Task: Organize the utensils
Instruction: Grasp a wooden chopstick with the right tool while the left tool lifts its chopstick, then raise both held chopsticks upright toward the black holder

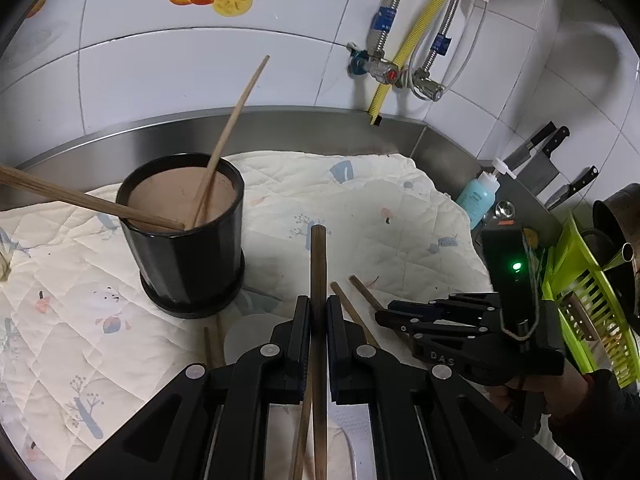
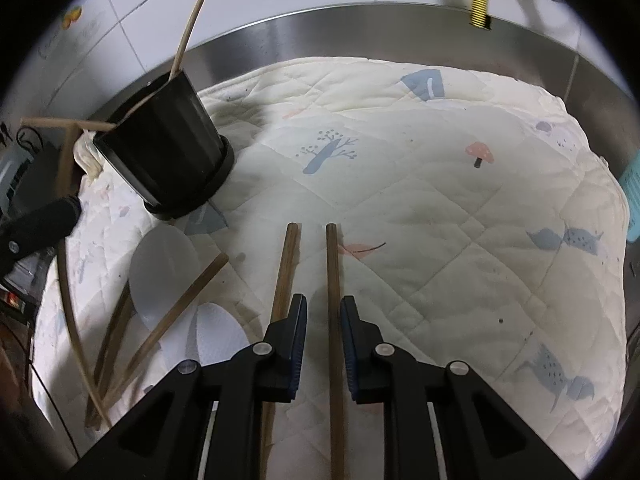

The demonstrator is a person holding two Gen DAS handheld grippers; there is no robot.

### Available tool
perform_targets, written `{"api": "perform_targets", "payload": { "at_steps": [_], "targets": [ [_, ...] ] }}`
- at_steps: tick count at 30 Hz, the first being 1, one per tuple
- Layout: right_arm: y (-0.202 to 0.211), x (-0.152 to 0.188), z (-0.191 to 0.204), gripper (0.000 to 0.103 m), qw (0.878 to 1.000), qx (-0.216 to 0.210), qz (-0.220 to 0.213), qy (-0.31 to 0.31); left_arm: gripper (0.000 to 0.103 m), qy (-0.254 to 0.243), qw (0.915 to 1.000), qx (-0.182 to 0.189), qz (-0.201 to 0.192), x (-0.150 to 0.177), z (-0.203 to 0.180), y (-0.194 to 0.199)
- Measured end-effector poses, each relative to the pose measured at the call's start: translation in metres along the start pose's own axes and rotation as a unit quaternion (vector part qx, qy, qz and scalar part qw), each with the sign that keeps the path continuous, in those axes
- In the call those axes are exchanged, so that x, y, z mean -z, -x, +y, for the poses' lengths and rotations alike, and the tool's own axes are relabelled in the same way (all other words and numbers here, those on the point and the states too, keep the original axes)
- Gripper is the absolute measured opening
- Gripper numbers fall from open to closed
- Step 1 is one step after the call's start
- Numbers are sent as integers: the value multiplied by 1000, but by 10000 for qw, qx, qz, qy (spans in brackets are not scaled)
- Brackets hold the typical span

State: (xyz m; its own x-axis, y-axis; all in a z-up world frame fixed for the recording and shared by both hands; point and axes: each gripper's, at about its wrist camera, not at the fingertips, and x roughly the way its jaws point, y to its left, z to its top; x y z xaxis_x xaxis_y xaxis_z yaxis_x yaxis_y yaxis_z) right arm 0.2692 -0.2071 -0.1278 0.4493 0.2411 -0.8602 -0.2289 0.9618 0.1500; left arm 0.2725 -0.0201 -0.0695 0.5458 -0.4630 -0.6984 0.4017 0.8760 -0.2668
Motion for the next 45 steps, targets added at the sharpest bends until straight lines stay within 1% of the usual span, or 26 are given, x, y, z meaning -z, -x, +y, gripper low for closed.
{"api": "perform_targets", "payload": {
  "at_steps": [4, 8, 14, 18, 24, 29, 34, 41, 45],
  "targets": [
    [-9, 0, 2, 18, 9997, 118, 145, 167, 7, 49, 10000, 11, -38, -1, 5, 3],
    [-12, -3, 3, 15, 9994, 198, 170, 230, 7, 111, 9999, 33, -62, -1, 9, 7],
    [-18, -9, 6, 13, 9980, 315, 244, 489, 7, 145, 9998, 15, -145, -2, 10, 14],
    [-19, -12, 7, 10, 9970, 369, 314, 602, 7, 164, 9997, 4, -187, -2, 10, 19],
    [-18, -13, 8, 9, 9969, 400, 265, 619, 7, 218, 9994, 4, -264, -2, 10, 29],
    [1, -11, 4, 9, 9985, 335, 52, 437, 7, 205, 9991, -11, -374, -5, 10, 39],
    [31, -13, 3, 9, 9988, 215, -307, 326, 7, 250, 9983, -8, -523, -11, 9, 53],
    [83, -12, 11, 9, 9949, 174, -906, 400, 7, 196, 9959, -65, -879, -26, 4, 82],
    [108, -14, 16, 9, 9916, 122, -1212, 437, 7, 222, 9930, -164, -1152, -42, 7, 100]
  ]
}}
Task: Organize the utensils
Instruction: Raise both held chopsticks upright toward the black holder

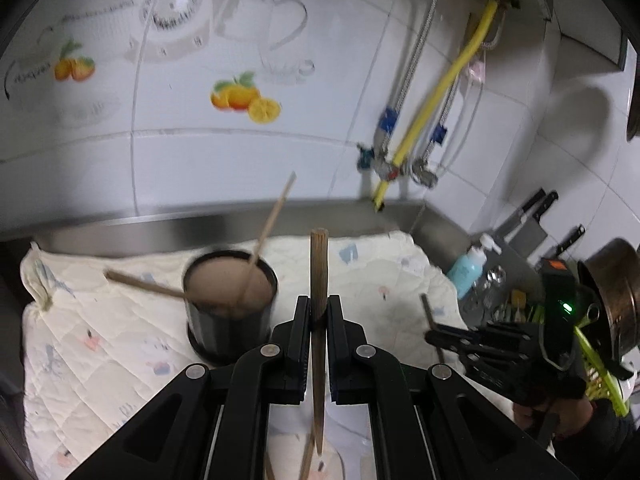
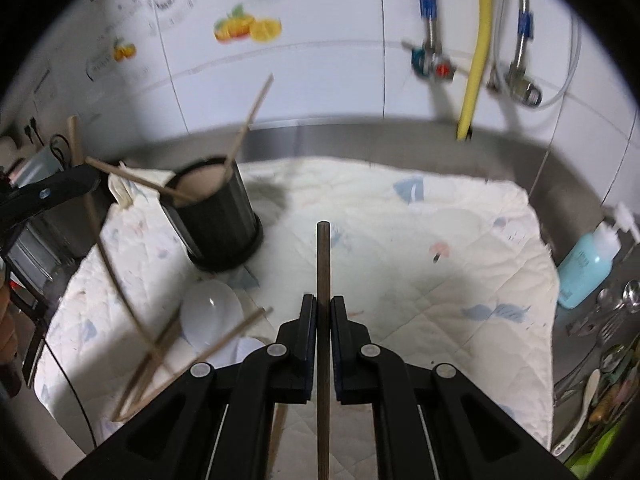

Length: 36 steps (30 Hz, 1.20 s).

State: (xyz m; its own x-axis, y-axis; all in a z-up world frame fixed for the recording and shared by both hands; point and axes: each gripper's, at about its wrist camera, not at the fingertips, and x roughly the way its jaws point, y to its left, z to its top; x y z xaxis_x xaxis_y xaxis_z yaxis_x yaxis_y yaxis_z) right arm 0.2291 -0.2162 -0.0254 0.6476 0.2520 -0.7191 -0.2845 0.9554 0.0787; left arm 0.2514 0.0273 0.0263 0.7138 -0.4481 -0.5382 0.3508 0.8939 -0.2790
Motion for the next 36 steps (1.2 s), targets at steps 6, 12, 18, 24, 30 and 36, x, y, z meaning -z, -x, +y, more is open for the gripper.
{"api": "perform_targets", "payload": {
  "at_steps": [6, 12, 18, 24, 30, 36],
  "targets": [
    [26, -21, 3, 9, 9988, -135, -470, -85, 7, 28, 9989, -168, -442, -41, 9, 15],
    [41, -45, 10, 9, 9965, -167, -819, -41, 7, -61, 9952, -457, -866, -83, 18, 23],
    [45, -67, 20, 9, 9944, -262, -1025, -3, 7, 37, 9933, -642, -961, -103, 41, 18],
    [43, -85, 34, 9, 9926, -344, -1166, 73, 7, 127, 9934, -590, -971, -109, 57, 15],
    [45, -106, 44, 9, 9887, -519, -1406, 39, 7, 33, 9920, -550, -1140, -120, 58, 21],
    [40, -127, 57, 9, 9817, -818, -1719, -64, 7, -12, 9923, -671, -1041, -112, 65, 7]
  ]
}}
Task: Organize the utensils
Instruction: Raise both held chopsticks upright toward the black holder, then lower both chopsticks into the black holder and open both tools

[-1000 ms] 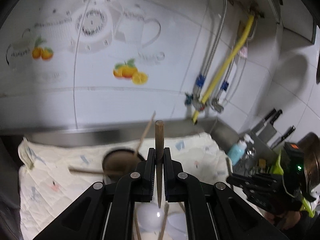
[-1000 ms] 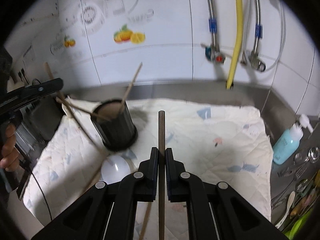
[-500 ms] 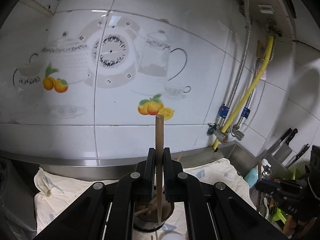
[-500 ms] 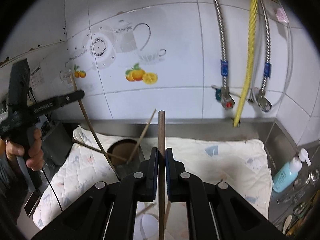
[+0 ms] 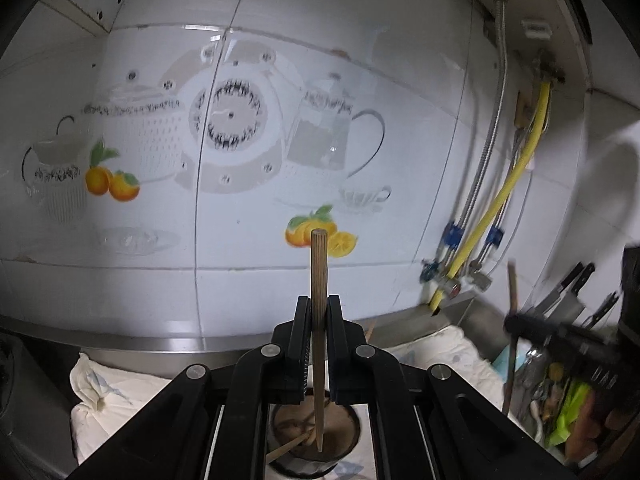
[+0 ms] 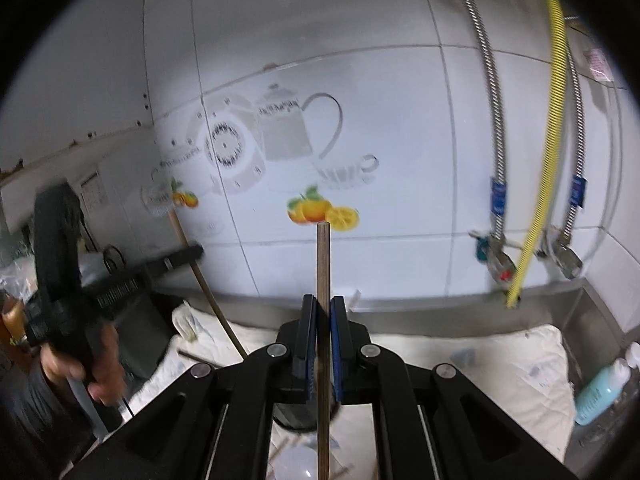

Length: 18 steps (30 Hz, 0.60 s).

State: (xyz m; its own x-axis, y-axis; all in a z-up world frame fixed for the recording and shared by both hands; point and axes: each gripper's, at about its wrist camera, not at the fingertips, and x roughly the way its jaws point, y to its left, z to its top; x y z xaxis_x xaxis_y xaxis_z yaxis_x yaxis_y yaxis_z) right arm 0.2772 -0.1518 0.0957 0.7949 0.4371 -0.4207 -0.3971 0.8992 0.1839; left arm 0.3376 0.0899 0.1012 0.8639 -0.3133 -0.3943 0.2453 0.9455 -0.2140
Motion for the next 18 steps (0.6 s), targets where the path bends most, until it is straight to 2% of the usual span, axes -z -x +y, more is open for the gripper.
{"api": "perform_targets", "payload": {
  "at_steps": [3, 10, 16, 18],
  "targets": [
    [-11, -6, 3, 9, 9997, -150, -154, -84, 7, -119, 9998, -103, 100, 11, 0, -9],
    [-39, -9, 6, 9, 9979, -373, -436, -294, 7, -119, 9995, -82, 286, 30, 8, -25],
    [-54, -11, 12, 9, 9950, -457, -825, -330, 7, -102, 9984, -57, 559, 44, 16, -38],
    [-59, -12, 14, 9, 9941, -355, -983, -286, 7, -67, 9981, -53, 603, 45, 18, -41]
  ]
}}
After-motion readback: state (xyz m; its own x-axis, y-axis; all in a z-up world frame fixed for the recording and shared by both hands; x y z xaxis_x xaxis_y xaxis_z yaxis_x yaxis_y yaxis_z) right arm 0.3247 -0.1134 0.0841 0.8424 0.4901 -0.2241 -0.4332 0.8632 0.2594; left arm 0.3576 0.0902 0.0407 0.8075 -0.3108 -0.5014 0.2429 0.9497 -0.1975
